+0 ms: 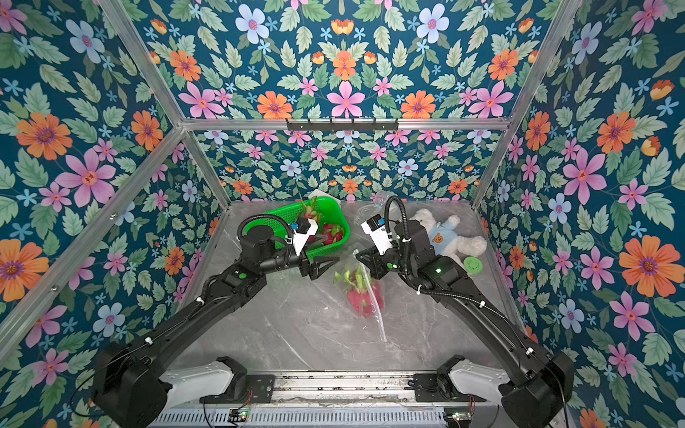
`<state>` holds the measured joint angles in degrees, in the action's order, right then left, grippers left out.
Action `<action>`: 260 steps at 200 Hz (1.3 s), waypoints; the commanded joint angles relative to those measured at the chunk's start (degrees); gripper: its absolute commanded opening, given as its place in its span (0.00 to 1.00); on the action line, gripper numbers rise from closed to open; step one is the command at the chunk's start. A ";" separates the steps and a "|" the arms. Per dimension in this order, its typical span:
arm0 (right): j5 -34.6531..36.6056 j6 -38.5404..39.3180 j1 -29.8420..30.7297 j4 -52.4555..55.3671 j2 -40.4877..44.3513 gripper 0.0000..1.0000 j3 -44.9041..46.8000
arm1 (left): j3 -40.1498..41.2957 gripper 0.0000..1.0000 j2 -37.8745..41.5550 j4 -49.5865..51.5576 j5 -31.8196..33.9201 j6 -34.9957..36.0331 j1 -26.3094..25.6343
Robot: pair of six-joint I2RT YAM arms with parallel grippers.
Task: Open the zip-top bag and take out the dragon fruit
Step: Pick up the zipper food storage bag at the center of the board.
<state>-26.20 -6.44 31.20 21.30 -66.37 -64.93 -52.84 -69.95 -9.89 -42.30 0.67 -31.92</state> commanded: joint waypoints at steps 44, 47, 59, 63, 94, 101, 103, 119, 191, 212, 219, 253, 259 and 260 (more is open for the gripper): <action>-5.55 -0.79 -1.73 -2.58 1.60 0.00 1.66 | -4.85 0.96 -6.93 -2.59 -10.29 1.79 0.04; -5.65 -0.77 -1.71 -2.62 1.59 0.00 1.65 | -5.32 0.96 -7.45 -2.59 -10.76 1.79 0.02; -6.08 -0.60 -1.67 -2.71 1.77 0.00 1.67 | -6.83 0.96 -9.35 -2.42 -12.78 1.67 0.00; -6.06 -0.55 -1.69 -2.77 1.85 0.00 1.74 | -7.25 0.96 -9.97 -2.41 -13.38 1.56 -0.02; -5.81 -0.03 -1.75 -3.16 2.30 0.00 1.82 | -9.44 0.95 -13.92 -2.41 -16.30 0.62 -0.33; -5.68 0.06 -1.76 -3.18 2.30 0.00 1.91 | -9.64 0.93 -14.60 -2.66 -16.93 0.33 -0.46; -5.64 0.12 -1.76 -3.19 2.30 0.00 1.91 | -9.71 0.92 -14.75 -2.83 -17.09 0.18 -0.48; -5.38 0.29 -1.87 -3.18 2.12 0.00 1.94 | -9.71 0.83 -15.79 -4.39 -18.27 -1.31 -0.83; -5.09 0.11 -1.98 -4.06 2.36 0.00 2.87 | -11.00 0.48 -18.76 -10.67 -23.69 -6.89 -2.43; -4.88 0.15 -2.12 -4.20 2.89 0.00 3.14 | -11.77 0.36 -19.91 -10.51 -25.31 -7.58 -3.09; -4.76 0.13 -2.13 -4.33 2.98 0.00 3.23 | -12.00 0.29 -20.26 -10.50 -25.58 -7.69 -3.30; -5.30 -0.29 -2.30 -4.77 3.09 0.00 4.09 | -12.36 0.00 -20.75 -10.64 -25.51 -8.19 -3.56; -5.42 -0.41 -2.33 -4.88 3.09 0.00 4.27 | -12.27 0.00 -20.56 -10.62 -25.02 -8.20 -3.53; -5.43 -0.46 -2.31 -4.91 3.04 0.00 4.32 | -12.28 0.00 -20.52 -10.65 -24.89 -8.17 -3.56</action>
<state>-30.79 -7.25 28.80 19.05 -63.46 -61.04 -64.77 -90.72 -18.72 -66.92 -7.25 -35.59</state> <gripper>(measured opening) 0.110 0.055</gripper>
